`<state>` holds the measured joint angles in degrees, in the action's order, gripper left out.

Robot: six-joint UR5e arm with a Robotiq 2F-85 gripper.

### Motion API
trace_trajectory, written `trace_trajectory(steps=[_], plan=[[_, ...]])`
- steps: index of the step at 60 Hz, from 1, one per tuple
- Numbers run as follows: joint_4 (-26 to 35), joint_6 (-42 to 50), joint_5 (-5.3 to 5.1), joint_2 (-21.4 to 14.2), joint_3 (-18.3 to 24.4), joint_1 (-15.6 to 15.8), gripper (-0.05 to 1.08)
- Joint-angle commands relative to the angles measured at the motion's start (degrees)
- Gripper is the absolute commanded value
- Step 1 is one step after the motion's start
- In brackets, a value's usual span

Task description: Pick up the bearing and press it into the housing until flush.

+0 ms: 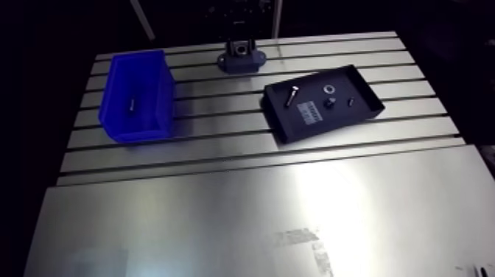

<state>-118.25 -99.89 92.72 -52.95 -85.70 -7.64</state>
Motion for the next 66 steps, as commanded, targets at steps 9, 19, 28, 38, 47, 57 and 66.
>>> trace_trajectory(steps=[9,19,28,38,47,57,66], plan=[[0.07,0.0,-0.04,-0.09,-0.12,0.08,0.83],[0.07,0.09,-0.04,-0.16,-0.36,-0.01,0.59],[0.07,0.17,-0.04,-0.68,-0.4,-0.01,0.13],[0.07,0.17,0.05,-2.31,0.13,-0.1,0.02],[0.41,0.17,-0.05,-3.82,0.72,-0.01,0.02],[0.67,0.17,-0.13,-4.13,1.11,0.08,0.13],[0.79,0.26,-1.22,-4.13,0.67,0.08,1.01]])
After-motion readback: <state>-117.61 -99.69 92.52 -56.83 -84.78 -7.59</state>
